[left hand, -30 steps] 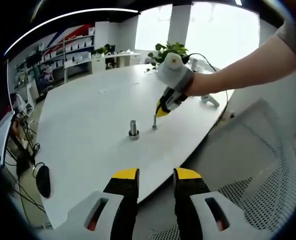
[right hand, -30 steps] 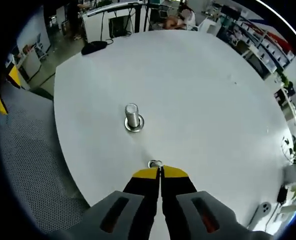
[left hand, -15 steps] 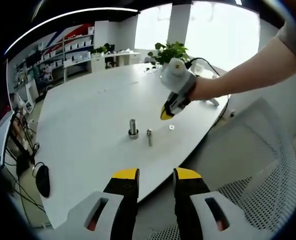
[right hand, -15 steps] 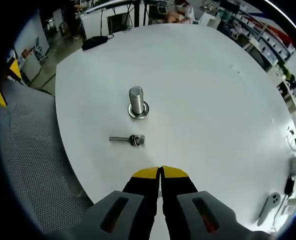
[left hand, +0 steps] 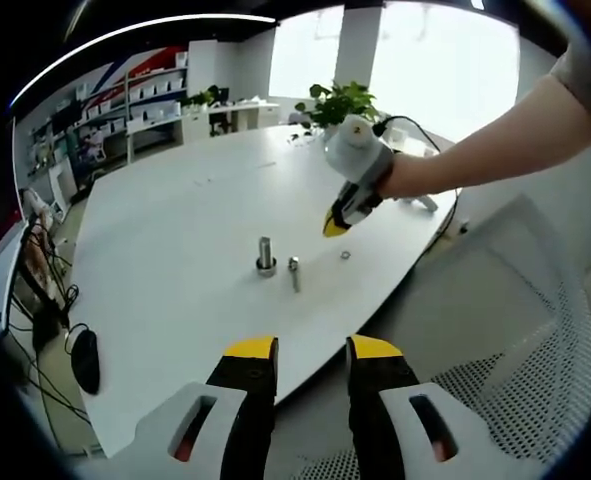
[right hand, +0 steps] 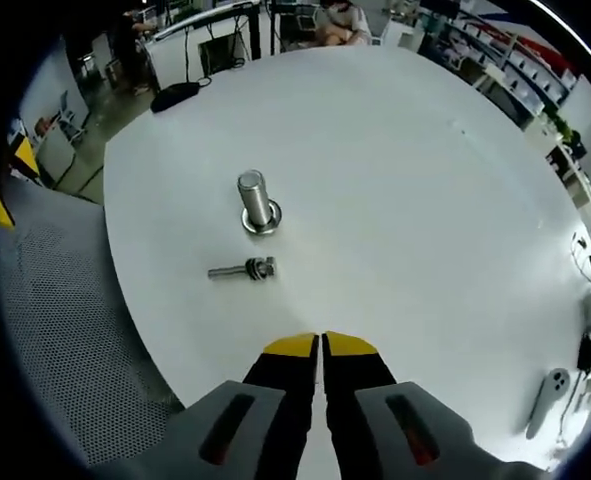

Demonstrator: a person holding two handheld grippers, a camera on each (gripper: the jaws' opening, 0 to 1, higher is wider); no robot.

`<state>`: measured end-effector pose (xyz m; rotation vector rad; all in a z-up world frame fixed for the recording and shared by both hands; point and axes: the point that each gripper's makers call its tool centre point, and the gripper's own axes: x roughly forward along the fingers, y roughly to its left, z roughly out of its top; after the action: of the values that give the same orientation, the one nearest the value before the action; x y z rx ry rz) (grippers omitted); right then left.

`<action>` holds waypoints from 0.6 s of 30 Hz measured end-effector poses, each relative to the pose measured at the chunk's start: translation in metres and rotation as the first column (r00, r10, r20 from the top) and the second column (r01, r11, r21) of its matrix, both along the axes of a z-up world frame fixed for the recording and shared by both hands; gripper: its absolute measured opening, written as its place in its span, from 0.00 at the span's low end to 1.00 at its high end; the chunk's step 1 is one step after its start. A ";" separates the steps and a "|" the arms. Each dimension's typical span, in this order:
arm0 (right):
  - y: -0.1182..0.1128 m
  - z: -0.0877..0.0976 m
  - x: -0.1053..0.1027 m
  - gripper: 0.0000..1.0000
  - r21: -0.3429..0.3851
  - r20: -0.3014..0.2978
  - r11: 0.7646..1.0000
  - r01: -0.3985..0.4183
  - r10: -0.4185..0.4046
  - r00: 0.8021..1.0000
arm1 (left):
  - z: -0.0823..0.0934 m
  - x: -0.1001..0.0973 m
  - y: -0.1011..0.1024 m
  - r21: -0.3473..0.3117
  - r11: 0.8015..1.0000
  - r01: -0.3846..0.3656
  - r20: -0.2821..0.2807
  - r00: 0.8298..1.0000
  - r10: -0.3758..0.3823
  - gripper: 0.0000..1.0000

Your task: Place the washer onto the threaded stud by aligning its center hole with the stud, sliding it down to the base, and recovering from edge contact or off-axis alignment until the washer reaches the visible bottom stop.

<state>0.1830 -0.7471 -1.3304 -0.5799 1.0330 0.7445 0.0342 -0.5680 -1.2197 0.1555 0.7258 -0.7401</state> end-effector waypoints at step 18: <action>0.047 -0.006 -0.020 0.09 -0.026 -0.007 0.983 -0.184 0.184 0.983 | 0.001 0.000 0.000 -0.002 1.000 0.002 0.004 1.000 -0.002 0.25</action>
<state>0.1629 -0.7003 -1.3361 -0.7037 1.0035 0.8957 0.0338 -0.5682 -1.2190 0.1560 0.7215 -0.7418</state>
